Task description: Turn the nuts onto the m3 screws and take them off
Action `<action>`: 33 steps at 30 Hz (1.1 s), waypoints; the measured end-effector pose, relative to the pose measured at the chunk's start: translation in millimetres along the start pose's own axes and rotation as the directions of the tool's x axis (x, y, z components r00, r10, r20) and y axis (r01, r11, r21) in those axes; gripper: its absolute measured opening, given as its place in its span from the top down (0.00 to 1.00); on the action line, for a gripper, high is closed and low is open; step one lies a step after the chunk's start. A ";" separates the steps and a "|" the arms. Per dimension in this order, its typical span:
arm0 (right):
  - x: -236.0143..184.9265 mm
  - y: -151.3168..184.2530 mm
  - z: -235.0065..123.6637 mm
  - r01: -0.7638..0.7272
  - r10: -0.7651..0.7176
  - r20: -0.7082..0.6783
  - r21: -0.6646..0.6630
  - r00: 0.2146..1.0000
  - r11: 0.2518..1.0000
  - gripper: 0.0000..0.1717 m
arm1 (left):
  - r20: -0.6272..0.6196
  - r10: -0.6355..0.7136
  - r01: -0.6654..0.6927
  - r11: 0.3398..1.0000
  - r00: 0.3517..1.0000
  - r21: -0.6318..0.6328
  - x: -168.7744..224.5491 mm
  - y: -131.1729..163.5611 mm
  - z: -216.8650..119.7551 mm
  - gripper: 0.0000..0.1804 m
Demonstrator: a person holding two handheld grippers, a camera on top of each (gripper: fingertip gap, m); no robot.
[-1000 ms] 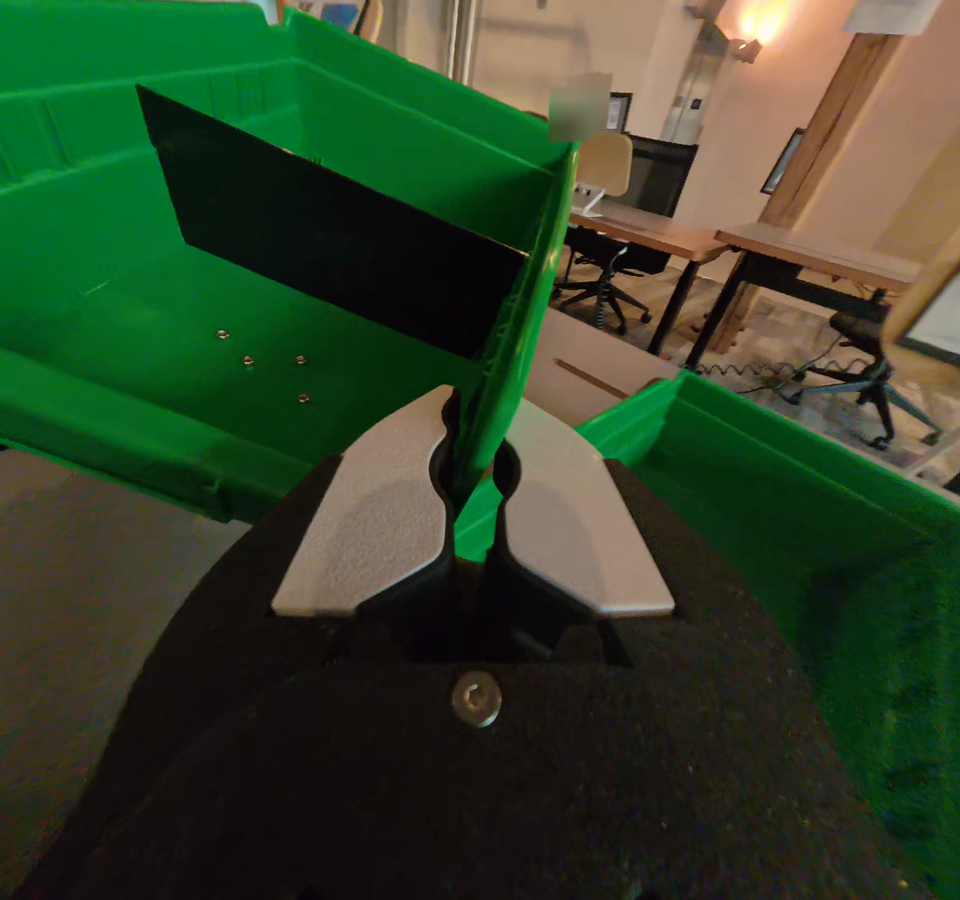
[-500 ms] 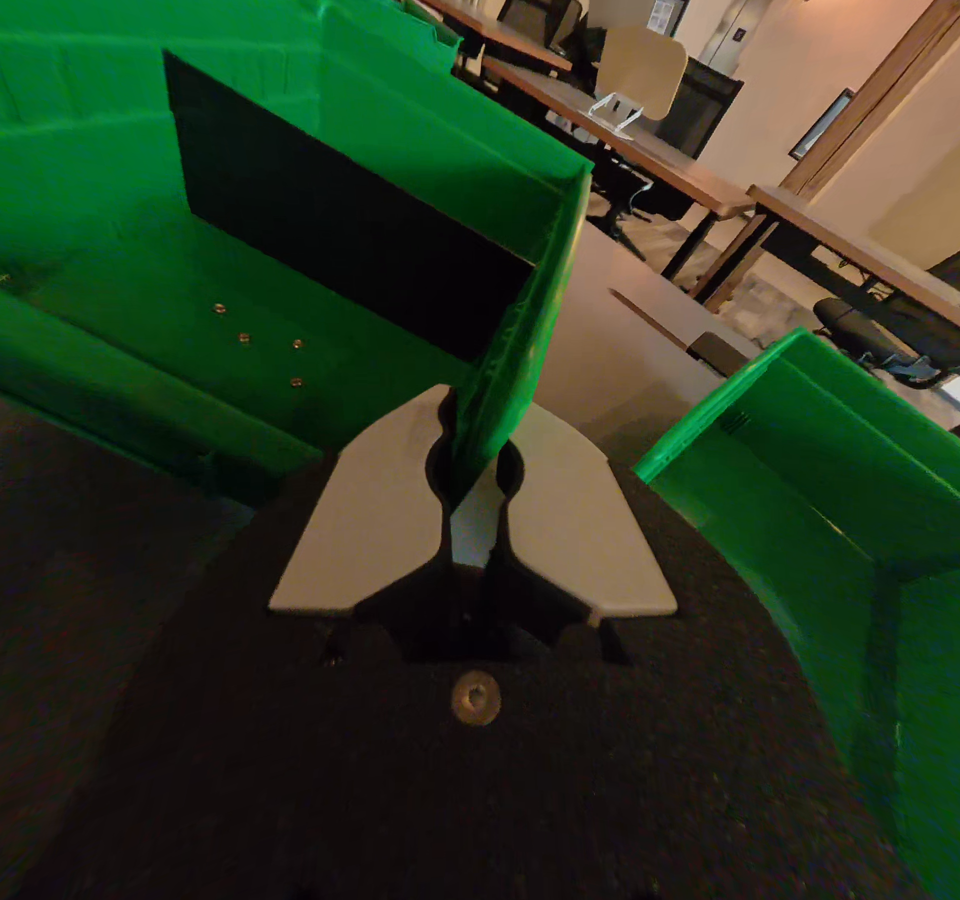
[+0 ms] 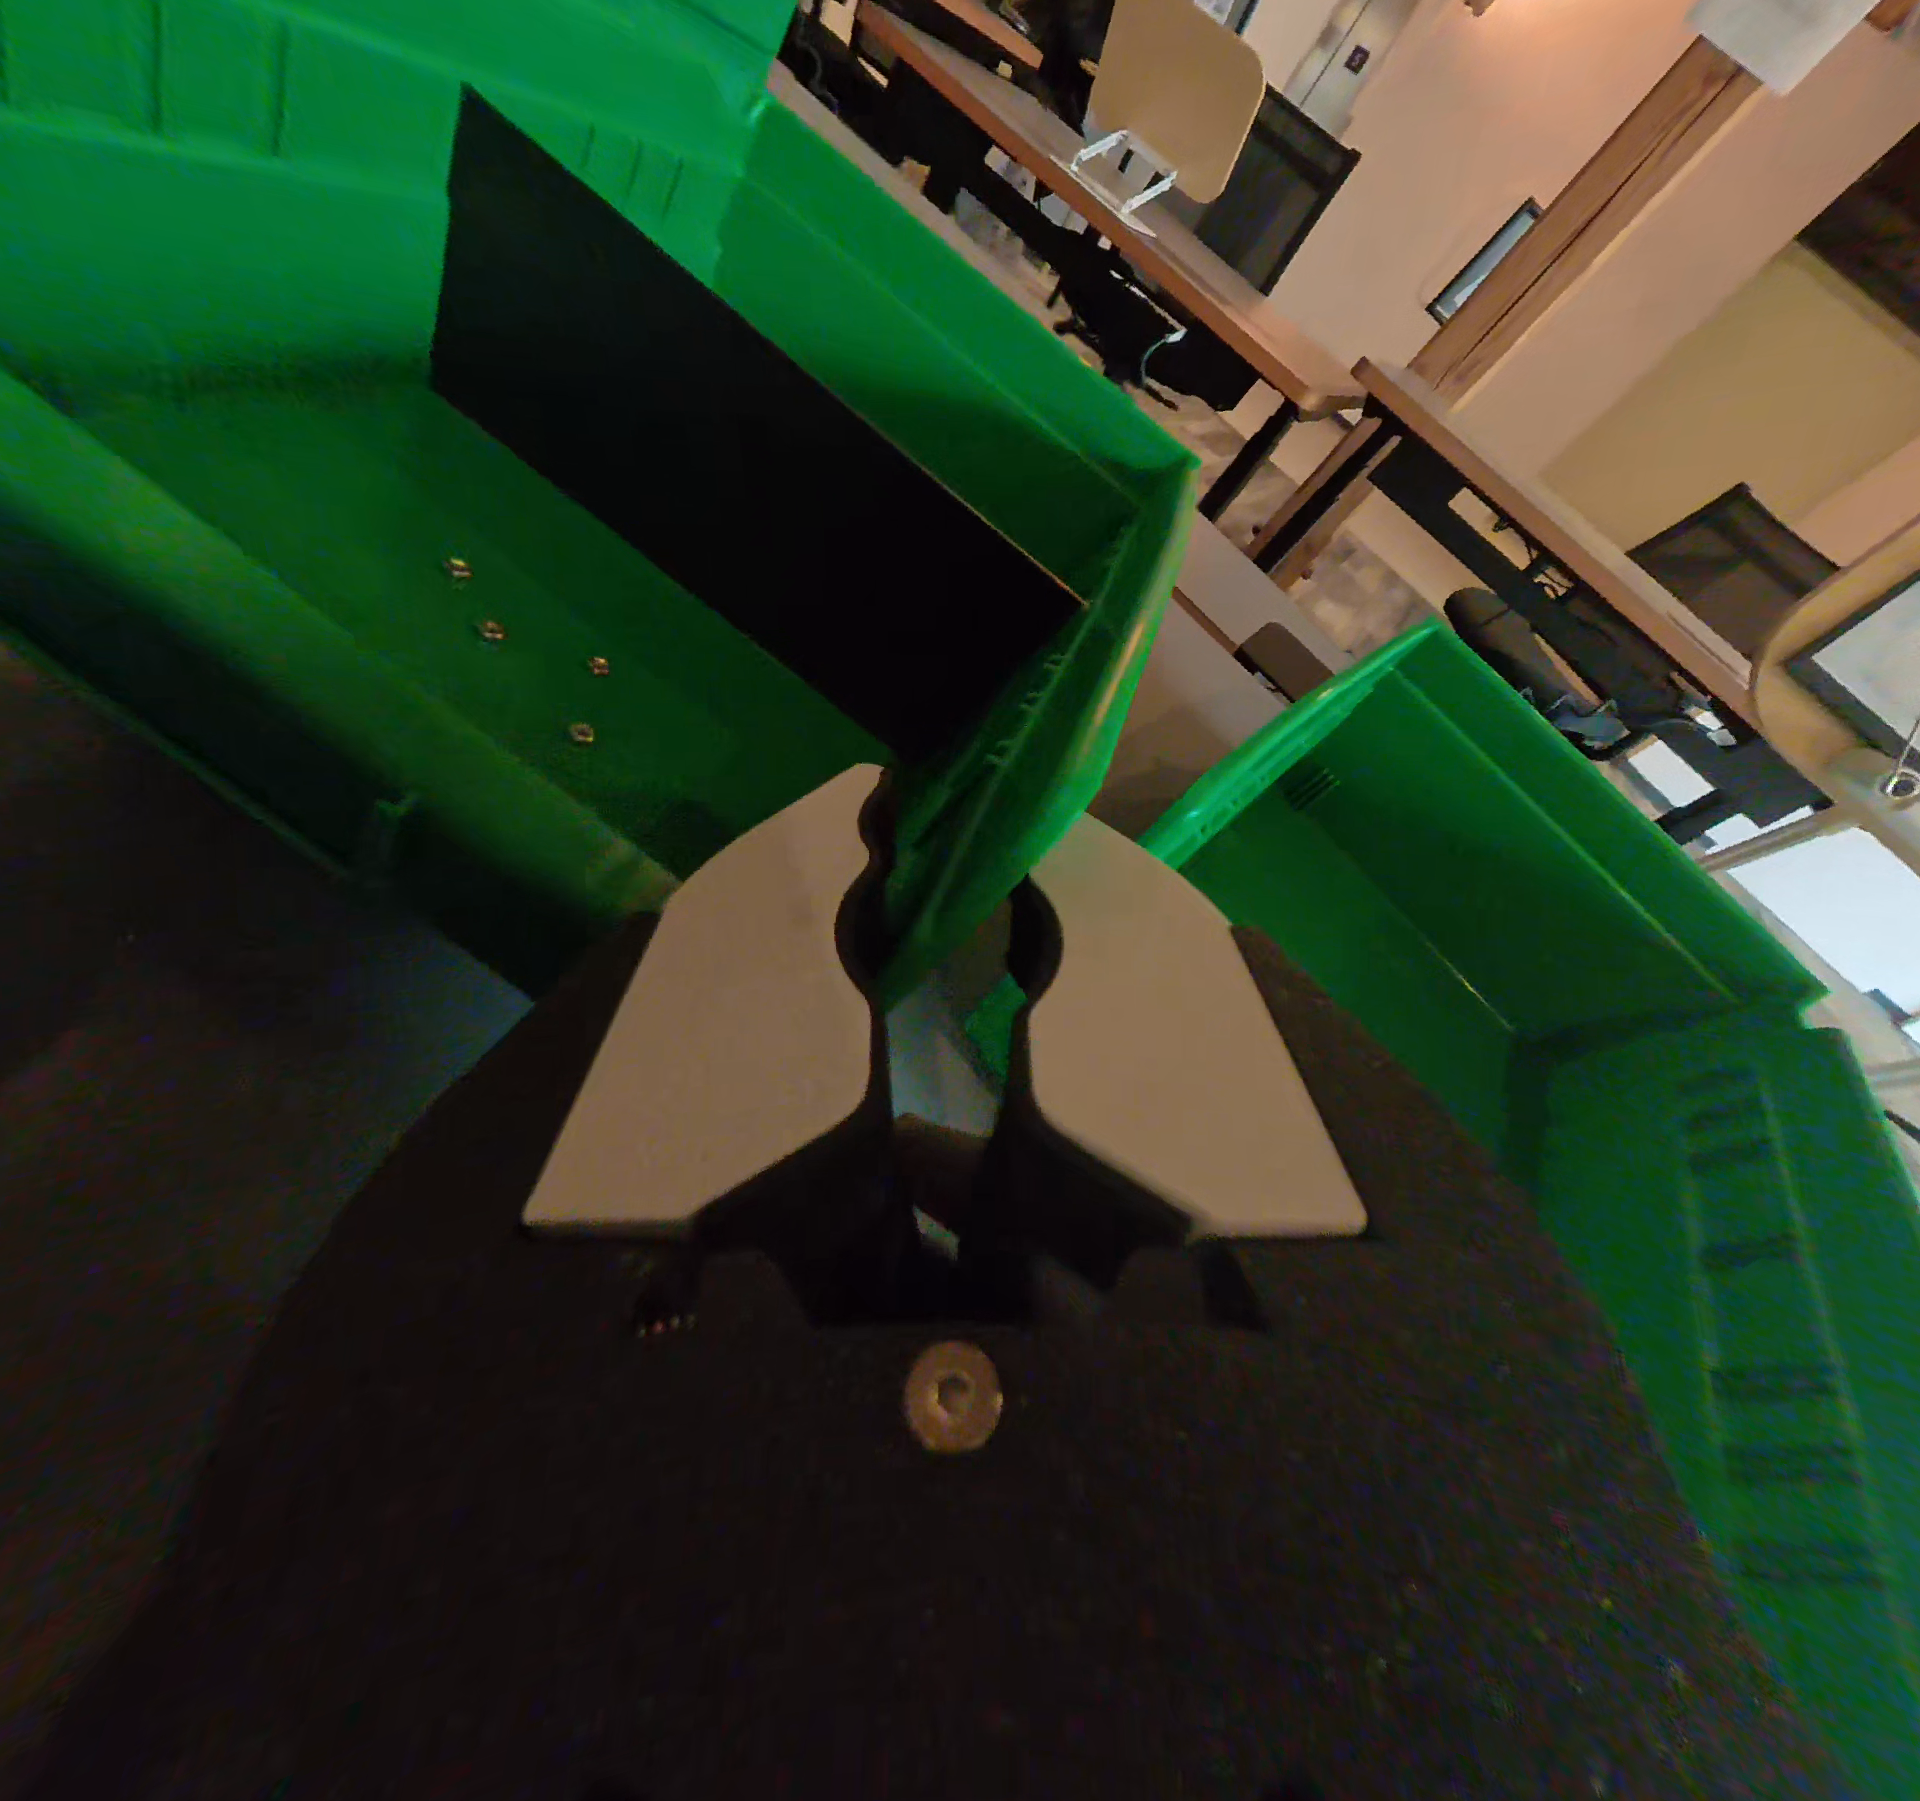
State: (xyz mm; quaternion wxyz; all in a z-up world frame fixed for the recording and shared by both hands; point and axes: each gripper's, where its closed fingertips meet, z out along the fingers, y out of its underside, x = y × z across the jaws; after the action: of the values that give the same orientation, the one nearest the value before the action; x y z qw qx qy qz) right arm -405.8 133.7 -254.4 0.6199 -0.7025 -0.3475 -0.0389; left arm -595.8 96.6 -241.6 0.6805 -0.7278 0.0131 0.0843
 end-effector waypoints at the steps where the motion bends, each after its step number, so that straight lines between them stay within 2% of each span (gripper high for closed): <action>1: 1.1 0.8 0.7 -0.004 0.004 0.001 -0.003 1.000 1.000 0.89 | -0.011 -0.015 0.015 1.000 1.000 -0.003 1.5 1.8 3.6 0.99; 5: 0.3 7.2 5.6 -0.051 0.052 0.030 -0.011 0.998 0.999 0.86 | -0.022 -0.019 0.018 0.999 1.000 -0.028 4.1 6.4 17.0 0.99; 11: -16.2 14.5 8.0 -0.119 0.129 0.139 -0.074 0.982 0.990 0.80 | 0.005 -0.031 0.031 0.991 1.000 -0.130 -1.2 17.9 41.2 0.95; 14: -22.0 12.9 9.0 -0.168 0.183 0.196 -0.092 0.963 0.981 0.73 | 0.009 -0.039 0.040 0.986 0.999 -0.161 -1.1 20.5 54.3 0.94; 19: -20.1 11.9 17.5 -0.198 0.222 0.203 -0.130 0.954 0.971 0.68 | -0.001 -0.014 0.014 0.980 1.000 -0.199 1.2 22.1 72.5 0.93; 20: -18.8 11.2 17.6 -0.188 0.211 0.205 -0.127 0.956 0.974 0.62 | -0.010 -0.008 0.006 0.979 1.000 -0.203 2.3 22.1 73.7 0.93; 22: -16.5 9.7 15.2 -0.160 0.180 0.195 -0.114 0.964 0.980 0.60 | -0.010 0.005 -0.007 0.978 1.000 -0.207 2.1 22.3 74.2 0.92; 26: -14.0 5.1 6.3 -0.085 0.094 0.157 -0.064 0.983 0.994 0.48 | -0.001 0.000 0.000 0.982 1.000 -0.189 1.3 21.6 73.0 0.92; 29: -5.3 1.0 -7.0 -0.093 0.094 0.146 -0.018 0.985 0.996 0.47 | 0.039 0.029 -0.023 0.986 0.999 -0.163 -4.7 16.8 66.3 0.88; 33: 22.1 -2.9 -44.0 -0.257 0.237 0.199 0.077 0.951 0.963 0.51 | 0.066 0.039 -0.034 0.997 0.997 -0.069 -0.4 -9.9 40.6 0.79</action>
State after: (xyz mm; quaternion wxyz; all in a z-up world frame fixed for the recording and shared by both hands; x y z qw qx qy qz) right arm -374.1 103.8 -231.1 0.6193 -0.7084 -0.3154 0.1235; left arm -599.1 137.6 -234.2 0.6537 -0.7469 0.0008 0.1216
